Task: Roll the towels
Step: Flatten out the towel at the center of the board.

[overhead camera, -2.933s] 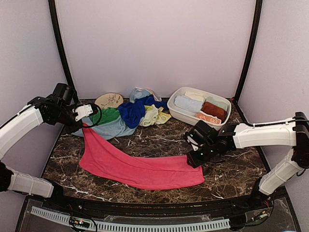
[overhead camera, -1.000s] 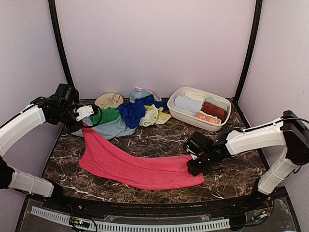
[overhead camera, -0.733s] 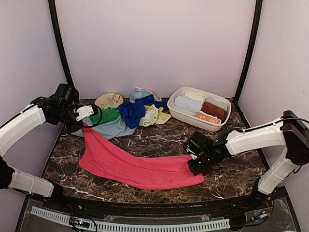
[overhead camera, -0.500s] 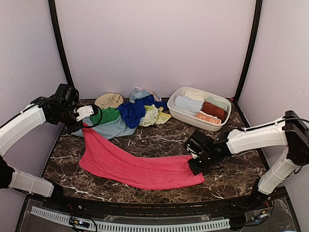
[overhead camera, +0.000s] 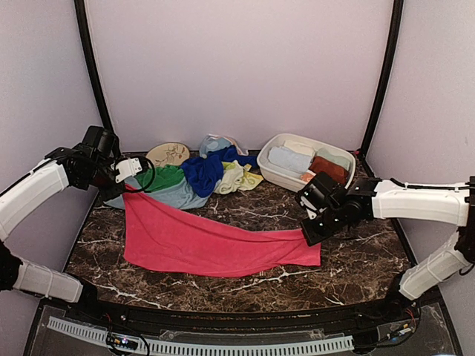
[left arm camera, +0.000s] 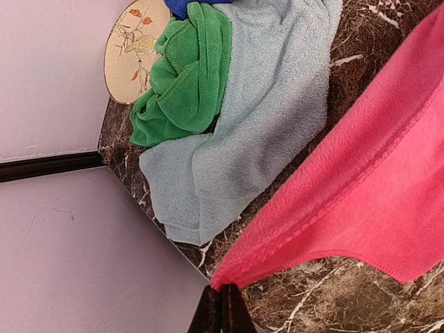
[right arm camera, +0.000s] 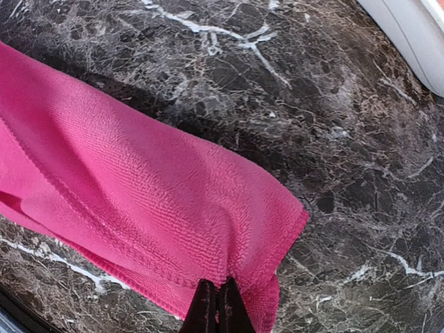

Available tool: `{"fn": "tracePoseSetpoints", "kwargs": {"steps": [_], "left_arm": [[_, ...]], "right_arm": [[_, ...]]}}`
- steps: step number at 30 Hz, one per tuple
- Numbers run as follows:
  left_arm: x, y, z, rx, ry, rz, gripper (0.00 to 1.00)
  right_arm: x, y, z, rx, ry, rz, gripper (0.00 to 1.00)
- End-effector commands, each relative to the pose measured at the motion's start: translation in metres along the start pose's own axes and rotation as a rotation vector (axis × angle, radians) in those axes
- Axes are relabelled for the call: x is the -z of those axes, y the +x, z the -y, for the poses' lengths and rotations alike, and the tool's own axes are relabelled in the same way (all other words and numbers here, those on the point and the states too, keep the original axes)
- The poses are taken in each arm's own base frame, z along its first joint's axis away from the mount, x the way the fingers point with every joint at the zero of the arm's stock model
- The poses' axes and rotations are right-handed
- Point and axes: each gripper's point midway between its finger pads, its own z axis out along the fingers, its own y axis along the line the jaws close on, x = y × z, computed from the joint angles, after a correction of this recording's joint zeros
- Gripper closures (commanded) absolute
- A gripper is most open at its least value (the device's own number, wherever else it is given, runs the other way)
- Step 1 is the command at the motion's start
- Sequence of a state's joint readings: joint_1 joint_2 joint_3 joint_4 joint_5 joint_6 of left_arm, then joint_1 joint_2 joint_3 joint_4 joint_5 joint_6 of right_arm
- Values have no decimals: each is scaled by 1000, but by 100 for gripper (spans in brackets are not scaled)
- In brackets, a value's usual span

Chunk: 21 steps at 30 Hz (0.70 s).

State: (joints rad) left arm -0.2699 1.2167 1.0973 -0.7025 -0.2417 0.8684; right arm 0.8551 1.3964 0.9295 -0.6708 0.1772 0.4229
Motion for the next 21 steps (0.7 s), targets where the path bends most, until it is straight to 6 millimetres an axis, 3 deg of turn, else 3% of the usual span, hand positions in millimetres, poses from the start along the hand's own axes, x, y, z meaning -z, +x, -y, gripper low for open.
{"fn": "tracePoseSetpoints", "kwargs": {"steps": [1, 6, 14, 17, 21], "left_arm": [[17, 0, -17, 15, -72, 24, 100], [19, 1, -15, 34, -64, 29, 100], [29, -5, -24, 43, -75, 46, 100], [23, -4, -18, 46, -62, 47, 100], [9, -2, -8, 43, -37, 35, 100]], "right_arm": [[7, 3, 11, -13, 7, -7, 100], [3, 8, 10, -43, -19, 1, 100], [22, -12, 11, -84, -77, 66, 99], [12, -6, 10, -85, -94, 34, 97], [-17, 3, 5, -88, -103, -5, 90]]}}
